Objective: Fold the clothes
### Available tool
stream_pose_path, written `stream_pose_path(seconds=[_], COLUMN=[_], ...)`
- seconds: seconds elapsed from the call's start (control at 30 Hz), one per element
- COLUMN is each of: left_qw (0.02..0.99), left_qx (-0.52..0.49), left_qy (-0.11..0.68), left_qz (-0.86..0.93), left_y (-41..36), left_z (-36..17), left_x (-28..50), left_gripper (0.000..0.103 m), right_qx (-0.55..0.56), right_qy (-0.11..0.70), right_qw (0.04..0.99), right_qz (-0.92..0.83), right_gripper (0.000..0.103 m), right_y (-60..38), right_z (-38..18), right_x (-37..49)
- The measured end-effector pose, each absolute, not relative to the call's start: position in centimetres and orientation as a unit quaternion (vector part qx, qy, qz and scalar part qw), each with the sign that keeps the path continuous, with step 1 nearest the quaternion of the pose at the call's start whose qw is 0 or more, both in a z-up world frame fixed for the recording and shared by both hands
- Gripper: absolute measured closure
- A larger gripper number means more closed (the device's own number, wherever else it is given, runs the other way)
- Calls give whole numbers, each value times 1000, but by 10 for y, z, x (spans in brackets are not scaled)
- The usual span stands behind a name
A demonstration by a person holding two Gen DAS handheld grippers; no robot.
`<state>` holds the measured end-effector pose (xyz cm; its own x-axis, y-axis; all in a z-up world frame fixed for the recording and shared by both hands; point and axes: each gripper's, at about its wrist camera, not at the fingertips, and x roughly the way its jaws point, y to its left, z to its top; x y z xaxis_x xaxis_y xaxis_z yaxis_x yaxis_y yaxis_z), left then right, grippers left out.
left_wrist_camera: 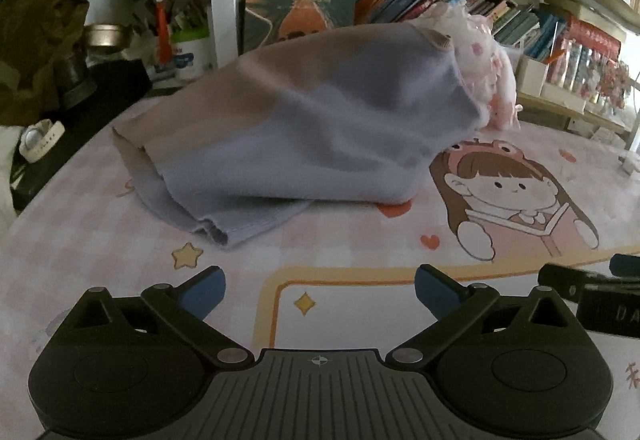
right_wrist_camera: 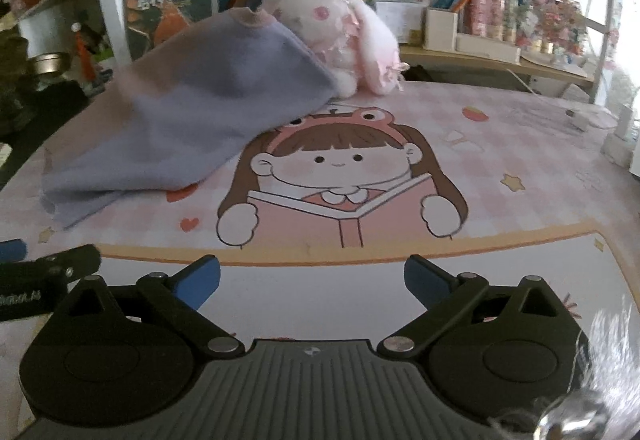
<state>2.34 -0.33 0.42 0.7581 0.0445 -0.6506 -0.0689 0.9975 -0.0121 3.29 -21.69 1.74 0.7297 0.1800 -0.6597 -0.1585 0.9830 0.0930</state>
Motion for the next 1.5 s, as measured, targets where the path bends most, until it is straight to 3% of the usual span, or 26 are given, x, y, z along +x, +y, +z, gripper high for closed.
stream_pose_path(seconds=[0.2, 0.47, 0.7, 1.0, 1.4, 1.5], left_qw=[943, 925, 921, 918, 908, 904], left_qx=[-1, 22, 79, 152, 214, 222], left_qy=[330, 378, 382, 366, 360, 363], left_qz=[42, 27, 10, 8, 9, 36], left_y=[-9, -19, -42, -73, -109, -104], left_z=[11, 2, -1, -4, -21, -23], left_x=[31, 61, 93, 131, 181, 192], left_gripper=[1, 1, 17, 17, 17, 29], right_qx=[22, 33, 47, 61, 86, 96], right_qy=[366, 366, 376, 389, 404, 402], right_qw=[924, 918, 912, 902, 893, 891], right_qz=[106, 148, 159, 177, 181, 187], right_gripper=[3, 5, 35, 62, 64, 62], right_y=[-222, -234, -249, -272, -300, -305], right_z=[17, 16, 16, 17, 13, 14], right_x=[43, 67, 93, 113, 122, 121])
